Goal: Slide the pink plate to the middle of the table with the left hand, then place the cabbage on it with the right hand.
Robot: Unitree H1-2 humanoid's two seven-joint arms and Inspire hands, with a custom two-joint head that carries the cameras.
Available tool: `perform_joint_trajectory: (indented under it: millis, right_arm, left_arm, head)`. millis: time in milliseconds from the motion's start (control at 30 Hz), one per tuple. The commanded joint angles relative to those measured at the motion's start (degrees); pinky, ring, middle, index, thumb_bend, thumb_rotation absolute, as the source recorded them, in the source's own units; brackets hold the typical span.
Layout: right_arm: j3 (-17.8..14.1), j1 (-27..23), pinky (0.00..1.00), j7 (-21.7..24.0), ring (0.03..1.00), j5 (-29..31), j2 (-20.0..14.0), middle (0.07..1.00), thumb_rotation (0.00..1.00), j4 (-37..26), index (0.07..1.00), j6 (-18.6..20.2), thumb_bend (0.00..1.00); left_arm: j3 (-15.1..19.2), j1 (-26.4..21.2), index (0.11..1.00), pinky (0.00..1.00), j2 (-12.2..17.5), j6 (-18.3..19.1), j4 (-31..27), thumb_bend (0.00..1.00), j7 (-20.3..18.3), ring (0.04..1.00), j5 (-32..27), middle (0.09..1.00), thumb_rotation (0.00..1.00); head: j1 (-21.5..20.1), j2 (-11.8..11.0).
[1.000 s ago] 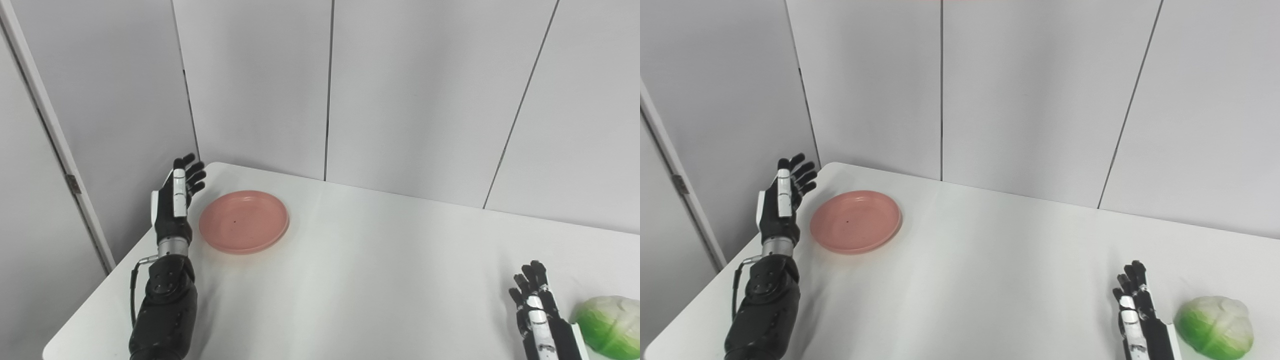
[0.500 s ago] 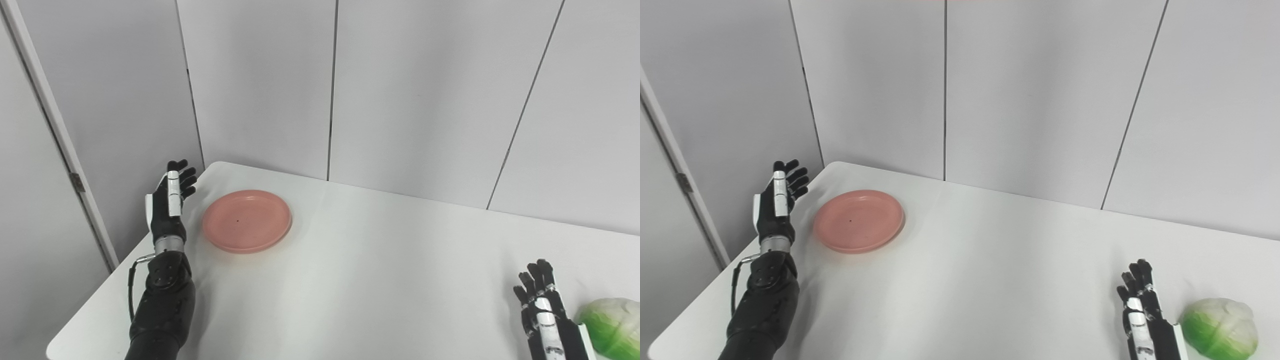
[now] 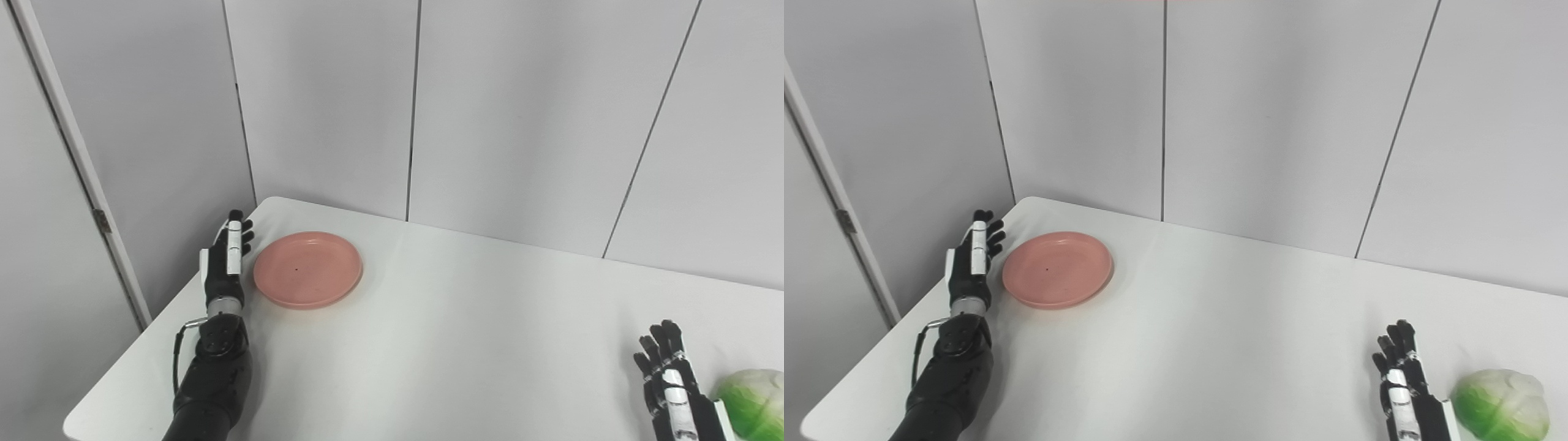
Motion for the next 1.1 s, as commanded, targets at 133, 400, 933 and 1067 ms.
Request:
perform_joint_trajectory:
  millis: [133,400,933,1067]
  right_arm:
    - [-1.2,2.6,1.00,0.0,0.989,-0.6,-1.2,0.997,0.81,1.7,1.000,-2.5,0.51]
    - [-1.3,2.6,1.00,-0.7,1.000,-2.2,-1.3,0.995,0.83,1.2,1.000,-2.2,0.55]
    - [-1.4,1.9,1.00,-1.6,0.998,-2.9,-0.6,0.987,0.81,1.9,1.000,-3.4,0.54]
    - [-1.3,2.1,1.00,-1.5,0.999,-2.2,-0.5,0.986,0.80,1.1,1.000,-2.3,0.52]
  left_arm:
    - [-2.1,-4.2,0.891,0.91,1.4,-4.1,3.3,0.77,1.1,0.901,2.7,0.893,1.00]
    - [-2.9,-4.9,0.901,0.90,1.4,-4.9,6.3,0.77,1.7,0.905,3.3,0.899,1.00]
    - [-1.8,-5.0,0.845,0.86,-0.4,3.2,3.4,0.82,-11.7,0.873,-7.0,0.863,1.00]
    - [-1.4,-5.1,0.845,0.86,-1.1,5.6,2.7,0.79,-15.4,0.870,-9.5,0.859,1.00]
  head:
    - [0.9,0.2]
    - [0.9,0.3]
    - [0.1,0.4]
    - [-0.1,0.2]
